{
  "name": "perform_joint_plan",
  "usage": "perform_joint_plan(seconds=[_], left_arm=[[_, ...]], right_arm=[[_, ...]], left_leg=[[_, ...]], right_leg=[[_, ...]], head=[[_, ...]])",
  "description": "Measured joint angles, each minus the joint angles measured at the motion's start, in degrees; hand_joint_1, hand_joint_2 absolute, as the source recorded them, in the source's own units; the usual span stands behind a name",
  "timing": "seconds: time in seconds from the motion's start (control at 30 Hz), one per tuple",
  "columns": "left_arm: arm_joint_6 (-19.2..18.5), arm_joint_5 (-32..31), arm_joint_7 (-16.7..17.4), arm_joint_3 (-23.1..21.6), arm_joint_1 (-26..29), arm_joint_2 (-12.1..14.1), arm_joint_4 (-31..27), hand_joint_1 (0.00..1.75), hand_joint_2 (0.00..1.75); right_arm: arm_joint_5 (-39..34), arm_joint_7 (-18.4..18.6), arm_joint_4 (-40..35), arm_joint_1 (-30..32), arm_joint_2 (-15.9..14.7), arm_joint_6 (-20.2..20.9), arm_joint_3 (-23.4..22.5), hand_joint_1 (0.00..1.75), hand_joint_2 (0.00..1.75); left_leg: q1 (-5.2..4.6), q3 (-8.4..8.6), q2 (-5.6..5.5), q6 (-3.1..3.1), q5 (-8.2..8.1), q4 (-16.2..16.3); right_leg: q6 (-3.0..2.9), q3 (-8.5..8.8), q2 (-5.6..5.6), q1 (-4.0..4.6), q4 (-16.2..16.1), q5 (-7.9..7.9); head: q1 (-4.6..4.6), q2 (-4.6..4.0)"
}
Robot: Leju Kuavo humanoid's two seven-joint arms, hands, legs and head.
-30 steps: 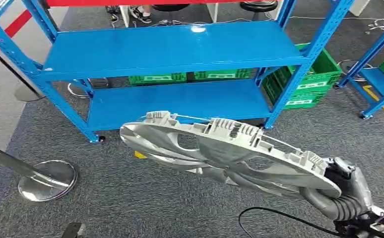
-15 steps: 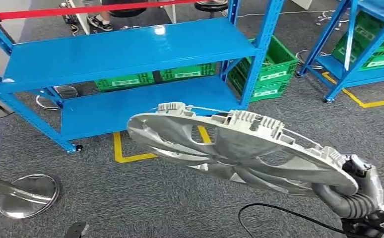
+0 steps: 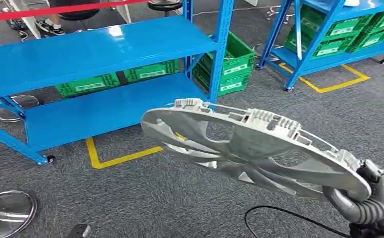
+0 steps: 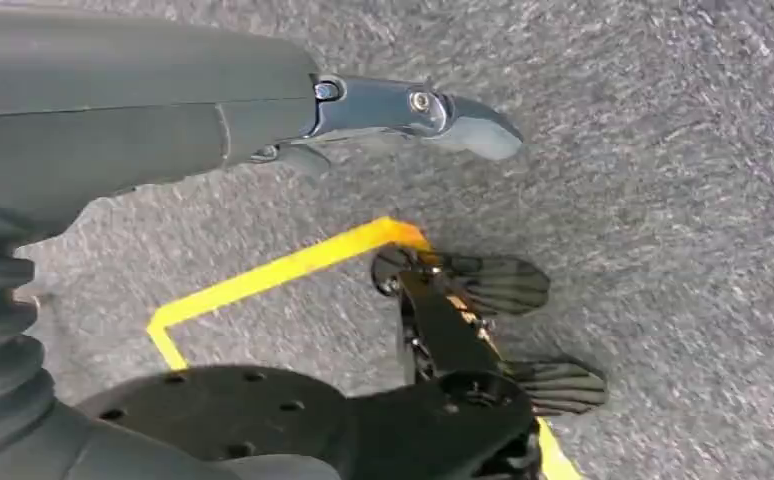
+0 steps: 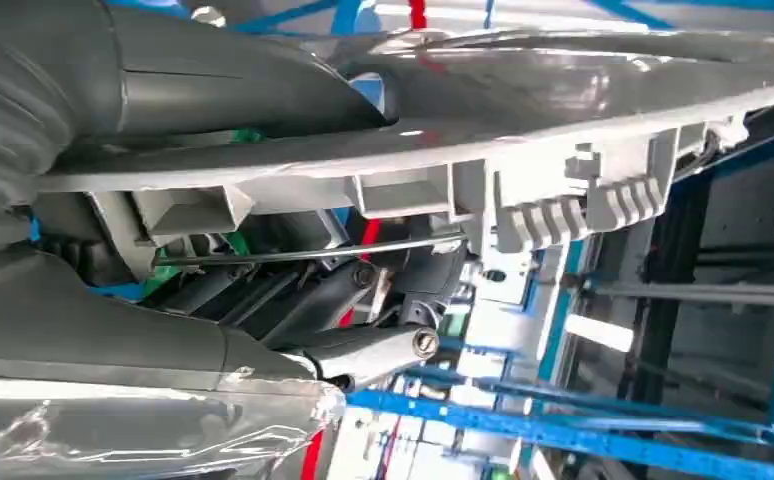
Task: Take the parts from the cabinet and place them on the table.
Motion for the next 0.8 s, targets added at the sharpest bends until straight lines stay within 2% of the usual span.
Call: perform_joint_plan(seconds=[0.03,0.07,0.1,0.13,0.17,0.2,0.23,0.27,0.3,0.33,0.37,0.4,0.43,0.5,0.53,0.57,0.6,0.63,0.67,0.7,0.73,0.8], left_arm=[[0.00,-0.13,0.00,0.00,-0.07,0.27,-0.02,0.00,1.75],[-0.02,-0.13,0.00,0.00,0.06,0.22,-0.02,0.00,1.75],[-0.04,-0.13,0.00,0.00,0.27,0.24,-0.02,0.00,1.75],[-0.07,-0.13,0.00,0.00,0.50,0.27,-0.02,0.00,1.75],[-0.09,-0.13,0.00,0.00,0.61,0.31,-0.02,0.00,1.75],[-0.09,-0.17,0.00,0.00,0.61,0.33,-0.02,0.00,1.75],[-0.07,-0.26,0.00,0.00,0.55,0.33,-0.02,0.00,1.75],[0.04,-0.28,0.00,0.00,0.47,0.31,-0.02,0.00,1.75],[0.22,-0.48,0.00,-0.02,0.43,0.31,-0.02,0.00,1.75],[0.46,-0.85,0.00,-0.02,0.45,0.37,-0.02,0.00,1.75],[0.55,-1.03,0.11,-0.02,0.52,0.44,-0.02,0.00,1.75],[0.61,-1.29,0.46,-0.04,0.53,0.57,-0.02,0.00,1.75],[0.70,-1.38,0.65,-0.04,0.45,0.57,-0.02,0.00,1.75],[0.85,-1.55,1.09,-0.11,0.38,0.62,-0.02,0.00,1.75],[0.87,-1.94,1.35,-0.20,0.32,0.83,-0.02,0.00,1.75],[0.87,-2.03,1.36,-0.24,0.42,0.81,-0.02,0.00,1.75],[0.85,-1.99,1.33,-0.22,0.58,0.77,-0.02,0.00,1.75],[0.83,-1.83,1.20,-0.22,0.71,0.79,-0.02,0.00,1.75],[0.81,-1.70,0.98,-0.22,0.95,0.79,-0.02,0.00,1.75],[0.81,-1.44,0.79,-0.20,1.11,0.81,-0.02,0.00,1.75],[0.83,-1.31,0.63,-0.20,1.15,0.86,-0.02,0.00,1.75],[0.83,-1.20,0.02,-0.20,1.08,0.96,-0.02,0.00,1.75]], right_arm=[[0.00,-0.13,-0.52,0.48,0.02,-0.02,-0.69,1.75,1.75],[-0.02,-0.22,-0.81,0.52,0.02,-0.02,-1.11,1.75,1.75],[-0.02,-0.26,-1.00,0.54,0.02,-0.04,-1.38,1.75,1.75],[-0.02,-0.28,-1.16,0.72,0.04,-0.07,-1.46,1.75,1.75],[-0.02,-0.31,-1.27,0.92,0.04,-0.07,-1.57,1.75,1.75],[-0.02,-0.33,-1.33,1.01,0.04,-0.11,-1.83,1.75,1.75],[-0.02,-0.35,-1.40,1.21,0.04,-0.11,-2.16,1.75,1.75],[-0.07,-0.44,-1.57,1.55,0.09,-0.11,-2.58,1.75,1.75],[-0.22,-0.59,-1.84,1.89,0.15,-0.04,-2.97,1.75,1.75],[-0.28,-0.68,-2.05,2.05,0.26,0.11,-3.45,1.75,1.75],[-0.33,-0.74,-2.10,2.09,0.37,0.28,-3.89,1.75,1.75],[-0.37,-0.79,-2.18,2.52,0.50,0.43,-4.32,1.75,1.75],[-0.35,-0.87,-2.18,3.05,0.61,0.55,-4.82,1.75,1.75],[0.46,-1.16,-2.32,4.16,1.03,0.61,-5.75,1.75,1.75],[1.72,-1.48,-2.73,4.71,1.33,0.59,-6.14,1.75,1.75],[3.00,-1.75,-3.08,4.99,1.55,0.57,-6.34,1.75,1.75],[4.60,-2.17,-3.54,5.19,1.75,0.46,-6.53,1.75,1.75],[5.95,-2.38,-3.91,5.51,1.97,0.31,-6.58,1.75,1.75],[6.98,-2.47,-4.11,5.94,2.21,0.00,-6.60,1.75,1.75],[7.63,-2.53,-4.15,6.13,2.30,-0.24,-6.64,1.75,1.75],[8.09,-2.53,-4.22,6.27,2.43,-0.35,-6.66,1.75,1.75],[8.26,-2.64,-4.24,6.38,2.64,-0.50,-6.71,1.75,1.75]], left_leg=[[-0.10,-0.15,0.53,0.39,0.20,0.00],[-0.26,-0.27,1.27,0.57,0.31,0.00],[-0.39,-0.37,2.15,0.63,0.36,0.01],[-0.48,-0.47,3.09,0.69,0.40,0.03],[-0.52,-0.58,4.00,0.69,0.42,0.04],[-0.52,-0.63,4.87,0.70,0.43,0.04],[-0.53,-0.64,5.64,0.64,0.47,0.06],[-0.53,-0.60,6.34,0.61,0.46,0.06],[-0.53,-0.49,6.98,0.50,0.42,0.06],[-0.76,-0.29,7.55,0.14,0.33,0.11],[-1.19,-0.42,8.13,-0.27,0.14,0.41],[-1.19,-0.43,8.49,-0.58,0.31,0.36],[-1.18,-0.39,9.11,-0.71,0.28,0.35],[-1.13,-0.40,10.17,-1.40,0.05,0.27],[-0.86,-0.84,7.08,-1.86,-1.16,1.28],[-0.82,-2.01,4.80,-1.97,-3.36,4.19],[-0.80,-3.97,3.66,-2.00,-5.80,8.64],[-0.81,-6.16,3.15,-2.02,-7.89,13.42],[-0.84,-8.13,2.84,-2.00,-9.12,17.52],[-0.84,-8.68,2.74,-1.92,-8.67,18.48],[-0.83,-8.12,2.69,-1.84,-6.98,17.07],[-0.72,-4.18,2.03,-1.63,-1.61,8.61]], right_leg=[[0.22,-0.81,-3.44,0.46,1.65,-1.78],[0.48,-2.31,-5.83,0.42,5.46,-4.49],[0.75,-4.10,-7.00,0.31,10.19,-7.07],[0.94,-5.72,-7.59,0.20,14.82,-9.25],[1.05,-6.40,-7.87,0.15,17.59,-10.33],[1.10,-5.70,-7.93,0.07,17.50,-10.04],[1.10,-3.86,-8.04,-0.02,15.27,-8.93],[1.00,-0.81,-8.40,-0.02,10.90,-7.12],[0.91,2.76,-9.57,0.01,5.51,-5.34],[0.81,5.15,-12.80,0.29,1.26,-5.56],[-0.04,5.61,-12.72,0.68,0.65,-5.61],[-0.60,5.27,-11.93,0.69,0.86,-5.52],[-0.87,4.99,-11.44,0.79,0.91,-5.49],[-1.92,4.70,-10.05,0.73,0.54,-5.05],[-2.30,4.58,-9.50,0.47,0.41,-4.81],[-2.58,4.39,-9.00,0.36,0.37,-4.63],[-2.74,4.17,-8.35,0.34,0.38,-4.52],[-2.88,3.96,-7.67,0.35,0.39,-4.42],[-2.95,3.81,-6.82,0.39,0.40,-4.30],[-2.87,3.73,-5.93,0.40,0.40,-4.18],[-2.75,3.70,-5.08,0.38,0.42,-4.09],[-2.39,3.71,-3.40,0.21,0.48,-3.88]], head=[[0.73,0.00],[1.20,0.00],[1.12,0.00],[1.14,0.00],[1.14,0.00],[1.18,0.00],[1.14,0.00],[1.18,0.00],[1.14,0.00],[1.16,0.00],[1.06,0.00],[0.87,0.00],[0.96,0.00],[1.01,0.00],[0.73,0.00],[0.63,0.00],[0.55,0.00],[0.53,0.00],[0.55,0.00],[0.55,0.00],[0.53,0.00],[0.55,0.00]])
